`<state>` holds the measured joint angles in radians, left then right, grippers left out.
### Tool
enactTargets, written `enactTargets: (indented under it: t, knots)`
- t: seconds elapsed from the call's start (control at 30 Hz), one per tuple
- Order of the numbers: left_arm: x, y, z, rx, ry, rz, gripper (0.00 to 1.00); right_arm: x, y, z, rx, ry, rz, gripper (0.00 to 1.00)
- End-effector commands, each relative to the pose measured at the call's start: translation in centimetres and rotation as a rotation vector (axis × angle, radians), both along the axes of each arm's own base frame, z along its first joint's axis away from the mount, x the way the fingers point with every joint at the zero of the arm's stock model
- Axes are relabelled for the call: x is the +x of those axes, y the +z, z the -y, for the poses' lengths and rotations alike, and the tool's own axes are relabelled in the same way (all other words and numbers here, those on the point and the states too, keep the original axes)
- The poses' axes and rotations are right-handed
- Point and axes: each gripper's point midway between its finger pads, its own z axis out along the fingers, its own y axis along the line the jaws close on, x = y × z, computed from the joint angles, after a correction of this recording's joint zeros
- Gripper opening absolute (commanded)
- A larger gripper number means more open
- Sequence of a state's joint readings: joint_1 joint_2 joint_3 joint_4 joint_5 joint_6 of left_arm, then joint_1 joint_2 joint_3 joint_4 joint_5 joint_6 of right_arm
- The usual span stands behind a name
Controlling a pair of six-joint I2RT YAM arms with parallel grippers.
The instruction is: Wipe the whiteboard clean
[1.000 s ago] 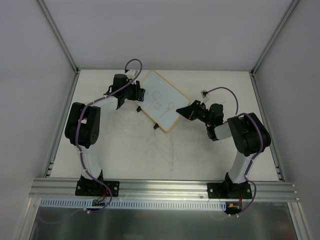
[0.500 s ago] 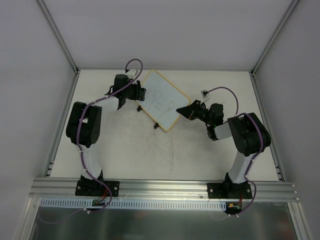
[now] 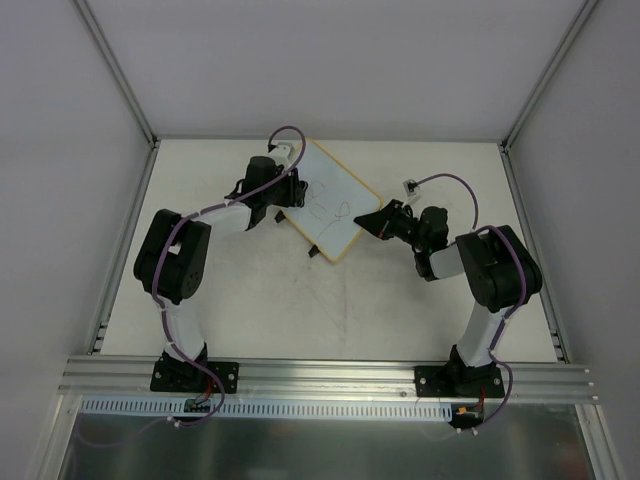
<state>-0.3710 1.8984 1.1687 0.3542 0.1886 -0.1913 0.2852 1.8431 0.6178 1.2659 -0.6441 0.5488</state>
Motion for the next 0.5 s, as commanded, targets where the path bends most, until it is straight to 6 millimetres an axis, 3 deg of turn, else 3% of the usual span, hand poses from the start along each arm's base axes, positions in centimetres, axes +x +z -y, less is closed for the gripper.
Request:
enactTargets:
  t: [0.0, 0.23, 0.47]
  knots:
    - [-5.7, -1.6, 6.4, -0.051, -0.193, -0.097, 0.00, -0.1, 7.0, -1.4, 0.087, 0.072, 0.311, 0.00]
    - [-9.6, -0.7, 9.3, -0.060, -0.276, -0.100, 0.00, -0.1, 7.0, -1.5, 0.088, 0.075, 0.309, 0.00]
    - [-13.4, -1.2, 12.6, -0.034, -0.367, -0.112, 0.00, -0.2, 7.1, -1.6, 0.091, 0.082, 0.308, 0.00]
